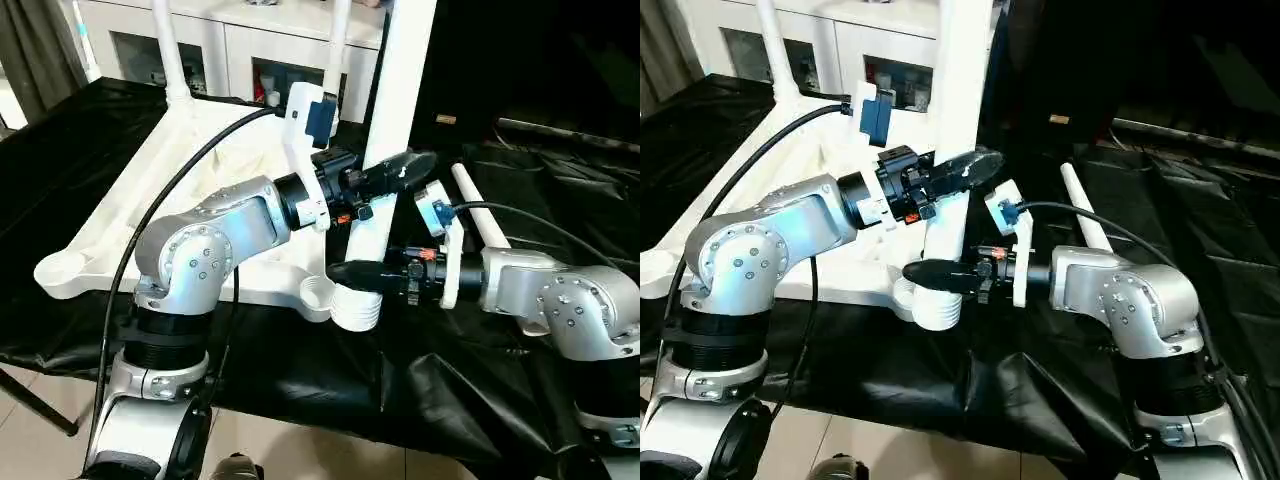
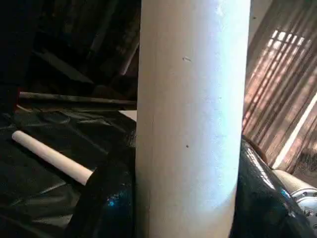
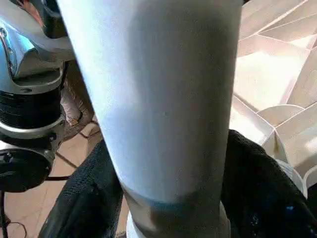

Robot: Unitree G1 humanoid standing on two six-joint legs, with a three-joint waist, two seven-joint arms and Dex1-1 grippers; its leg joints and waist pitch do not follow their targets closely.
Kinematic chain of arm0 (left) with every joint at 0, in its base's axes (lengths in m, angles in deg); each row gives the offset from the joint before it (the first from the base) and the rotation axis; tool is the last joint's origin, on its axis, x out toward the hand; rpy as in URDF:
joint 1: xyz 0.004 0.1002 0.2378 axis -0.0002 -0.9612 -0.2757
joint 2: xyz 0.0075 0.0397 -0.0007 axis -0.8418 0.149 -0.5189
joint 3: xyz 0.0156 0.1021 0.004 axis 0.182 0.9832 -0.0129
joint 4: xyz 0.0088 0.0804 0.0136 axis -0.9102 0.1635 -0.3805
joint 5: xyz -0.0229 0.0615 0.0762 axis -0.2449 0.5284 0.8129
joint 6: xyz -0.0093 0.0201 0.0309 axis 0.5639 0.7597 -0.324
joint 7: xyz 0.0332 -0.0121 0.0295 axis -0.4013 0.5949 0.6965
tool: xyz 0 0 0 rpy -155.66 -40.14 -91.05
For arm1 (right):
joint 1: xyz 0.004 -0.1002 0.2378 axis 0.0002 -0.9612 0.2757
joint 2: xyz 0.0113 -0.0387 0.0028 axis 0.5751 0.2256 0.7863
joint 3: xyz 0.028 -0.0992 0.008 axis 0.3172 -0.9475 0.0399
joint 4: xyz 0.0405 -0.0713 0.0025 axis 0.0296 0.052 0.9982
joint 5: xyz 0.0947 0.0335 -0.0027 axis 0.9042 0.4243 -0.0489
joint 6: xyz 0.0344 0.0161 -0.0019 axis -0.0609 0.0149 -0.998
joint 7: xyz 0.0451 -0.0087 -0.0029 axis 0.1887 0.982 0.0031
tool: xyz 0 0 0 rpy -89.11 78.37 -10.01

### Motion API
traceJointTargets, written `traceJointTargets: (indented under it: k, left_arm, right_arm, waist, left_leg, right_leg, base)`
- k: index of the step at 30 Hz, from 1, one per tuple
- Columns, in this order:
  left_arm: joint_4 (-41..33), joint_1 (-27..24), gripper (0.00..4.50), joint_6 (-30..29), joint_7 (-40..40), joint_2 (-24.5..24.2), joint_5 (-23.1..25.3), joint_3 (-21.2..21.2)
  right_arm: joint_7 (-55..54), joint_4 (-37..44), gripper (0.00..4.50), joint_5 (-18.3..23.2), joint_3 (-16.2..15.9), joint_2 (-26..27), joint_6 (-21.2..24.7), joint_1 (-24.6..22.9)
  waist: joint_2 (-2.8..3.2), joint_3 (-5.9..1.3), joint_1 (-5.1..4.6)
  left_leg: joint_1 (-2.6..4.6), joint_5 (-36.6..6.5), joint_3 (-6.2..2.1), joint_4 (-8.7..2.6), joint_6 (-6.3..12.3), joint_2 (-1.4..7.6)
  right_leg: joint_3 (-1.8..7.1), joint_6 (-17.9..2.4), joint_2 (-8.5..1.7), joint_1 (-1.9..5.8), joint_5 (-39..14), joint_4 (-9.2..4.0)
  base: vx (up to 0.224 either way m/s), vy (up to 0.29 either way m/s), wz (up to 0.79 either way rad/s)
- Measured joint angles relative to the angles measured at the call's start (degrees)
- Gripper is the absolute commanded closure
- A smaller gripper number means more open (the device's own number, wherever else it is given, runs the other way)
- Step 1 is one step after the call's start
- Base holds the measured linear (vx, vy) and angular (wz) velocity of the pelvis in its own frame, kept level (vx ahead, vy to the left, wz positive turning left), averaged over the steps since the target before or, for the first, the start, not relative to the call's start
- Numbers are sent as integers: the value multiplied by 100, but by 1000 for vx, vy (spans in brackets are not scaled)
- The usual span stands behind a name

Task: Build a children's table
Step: Pick table leg

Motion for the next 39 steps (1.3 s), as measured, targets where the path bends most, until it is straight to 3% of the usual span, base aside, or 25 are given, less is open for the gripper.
traceJointTargets:
  k: [8, 16, 27, 29, 33, 39]
  left_arm:
    - [0, 0, 265, -1, 41, 0, 0, 2]
    - [0, 0, 265, -18, 48, -5, 0, 2]
    - [0, 0, 265, -57, 51, -5, 1, -2]
    - [1, 5, 209, -130, 41, 2, -2, -20]
    - [2, 9, 178, -136, 38, 36, -60, -56]
    - [53, 109, 133, 418, -126, 387, -77, -364]
  right_arm:
    - [25, 1, 172, 17, 12, -4, 58, 7]
    - [70, 27, 236, 37, 8, -4, 82, 6]
    - [112, 64, 246, -32, -52, -33, 30, 5]
    - [123, 76, 248, -46, -72, -38, 28, 4]
    - [127, 80, 252, -42, -79, -17, -44, 2]
    - [-27, 57, 256, -52, 50, 154, -201, -26]
  waist:
    - [0, 0, 1]
    - [0, 0, 2]
    - [0, 0, 4]
    - [0, 0, 3]
    - [0, 0, 3]
    - [0, 0, 8]
  left_leg:
    - [0, 0, 0, 0, 0, 0]
    - [0, 0, 0, 0, 0, 0]
    - [0, 0, 0, 0, 0, 0]
    - [0, 0, 0, 0, 0, 0]
    - [0, 0, 0, 0, 0, 0]
    - [0, 0, 0, 0, 0, 0]
  right_leg:
    - [0, 0, 0, 0, 0, 0]
    - [0, 0, 0, 0, 0, 0]
    - [0, 0, 0, 0, 0, 0]
    - [0, 0, 0, 0, 0, 0]
    - [0, 0, 0, 0, 0, 0]
    - [0, 0, 0, 0, 0, -1]
  base:
    - [0, 0, 0]
    - [0, 0, 0]
    - [0, 0, 0]
    - [0, 0, 0]
    - [0, 0, 0]
    - [0, 0, 0]
